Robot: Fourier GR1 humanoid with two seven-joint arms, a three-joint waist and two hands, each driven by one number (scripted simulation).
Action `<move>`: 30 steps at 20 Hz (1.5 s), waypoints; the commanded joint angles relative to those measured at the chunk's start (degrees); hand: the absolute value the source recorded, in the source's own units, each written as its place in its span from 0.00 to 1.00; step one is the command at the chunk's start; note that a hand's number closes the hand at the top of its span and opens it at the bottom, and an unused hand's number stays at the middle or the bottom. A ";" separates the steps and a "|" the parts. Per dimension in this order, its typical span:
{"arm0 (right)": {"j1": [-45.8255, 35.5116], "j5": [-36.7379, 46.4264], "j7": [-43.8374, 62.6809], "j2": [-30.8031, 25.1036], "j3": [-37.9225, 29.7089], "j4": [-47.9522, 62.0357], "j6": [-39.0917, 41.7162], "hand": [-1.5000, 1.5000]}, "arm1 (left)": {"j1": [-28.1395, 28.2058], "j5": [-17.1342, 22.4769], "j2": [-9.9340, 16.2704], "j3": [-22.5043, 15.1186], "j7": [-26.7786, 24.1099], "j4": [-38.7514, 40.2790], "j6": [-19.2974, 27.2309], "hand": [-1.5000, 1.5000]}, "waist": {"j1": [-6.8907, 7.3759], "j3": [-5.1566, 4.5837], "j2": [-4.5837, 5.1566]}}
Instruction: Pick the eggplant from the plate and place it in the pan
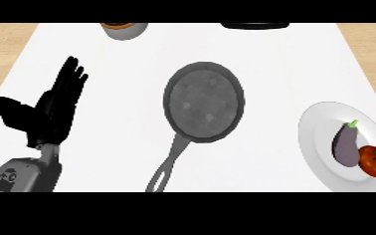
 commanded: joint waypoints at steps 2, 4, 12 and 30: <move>3.63 4.21 -7.47 -9.45 -1.79 13.62 16.02 0.00 | 0.93 1.27 -0.13 0.23 0.38 -0.56 -1.93 0.50 | 1.03 0.03 -0.06; 1.17 7.58 -12.07 -9.50 0.03 16.31 20.77 0.00 | -1.71 1.57 1.58 1.15 3.25 -0.55 -2.35 0.50 | 1.79 0.16 0.10; -12.45 18.96 -16.12 -9.06 6.11 21.71 24.68 0.00 | -3.09 0.36 -0.71 -1.16 2.78 0.79 -3.04 0.50 | 4.33 0.19 0.63; -20.45 40.85 -26.10 -8.20 27.26 18.12 43.00 0.00 | -2.68 0.28 -0.97 0.45 1.65 2.48 -4.44 0.50 | 3.02 0.01 0.21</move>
